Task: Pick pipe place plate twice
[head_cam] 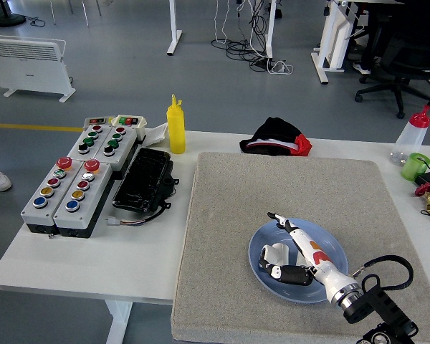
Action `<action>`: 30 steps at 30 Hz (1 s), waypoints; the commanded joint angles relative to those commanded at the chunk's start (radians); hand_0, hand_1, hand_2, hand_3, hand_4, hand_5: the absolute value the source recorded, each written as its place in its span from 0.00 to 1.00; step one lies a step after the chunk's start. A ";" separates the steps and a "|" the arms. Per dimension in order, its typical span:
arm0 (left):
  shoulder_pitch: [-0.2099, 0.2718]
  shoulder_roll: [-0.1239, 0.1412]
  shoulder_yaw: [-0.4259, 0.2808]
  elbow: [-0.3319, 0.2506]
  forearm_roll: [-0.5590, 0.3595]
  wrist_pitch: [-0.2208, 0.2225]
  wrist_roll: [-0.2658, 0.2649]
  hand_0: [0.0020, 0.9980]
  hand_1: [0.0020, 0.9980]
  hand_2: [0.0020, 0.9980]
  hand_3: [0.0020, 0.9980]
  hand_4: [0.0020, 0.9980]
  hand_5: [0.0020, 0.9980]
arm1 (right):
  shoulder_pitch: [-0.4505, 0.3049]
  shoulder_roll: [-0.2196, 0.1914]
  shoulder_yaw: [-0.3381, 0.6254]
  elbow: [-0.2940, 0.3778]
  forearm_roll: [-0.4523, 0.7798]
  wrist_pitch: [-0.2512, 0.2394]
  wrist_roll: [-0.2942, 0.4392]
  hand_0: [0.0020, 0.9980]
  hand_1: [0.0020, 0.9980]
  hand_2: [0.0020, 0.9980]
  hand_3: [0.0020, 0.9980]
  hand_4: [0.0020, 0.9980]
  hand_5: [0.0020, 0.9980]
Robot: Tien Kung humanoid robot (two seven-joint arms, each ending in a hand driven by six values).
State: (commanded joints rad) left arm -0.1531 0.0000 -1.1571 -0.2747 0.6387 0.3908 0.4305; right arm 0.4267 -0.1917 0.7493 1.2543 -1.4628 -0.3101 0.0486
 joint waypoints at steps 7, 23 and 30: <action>0.000 0.000 0.000 0.000 0.000 0.000 0.000 0.58 0.58 0.62 0.61 0.47 1.00 | -0.004 -0.003 0.019 0.015 0.006 -0.014 0.013 1.00 0.95 1.00 1.00 0.82 0.35; 0.000 0.000 -0.001 0.000 0.002 -0.002 0.002 0.58 0.58 0.61 0.61 0.47 1.00 | -0.030 -0.033 0.215 0.049 0.088 -0.037 0.066 1.00 0.94 1.00 1.00 0.82 0.35; 0.002 0.000 -0.002 -0.001 0.004 -0.002 0.005 0.58 0.58 0.62 0.61 0.47 1.00 | -0.052 -0.045 0.303 0.049 0.179 -0.054 0.091 0.93 0.87 0.97 0.91 0.72 0.34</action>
State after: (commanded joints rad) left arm -0.1515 0.0000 -1.1589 -0.2753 0.6430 0.3887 0.4352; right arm 0.3745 -0.2369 1.0523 1.3029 -1.2839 -0.3637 0.1398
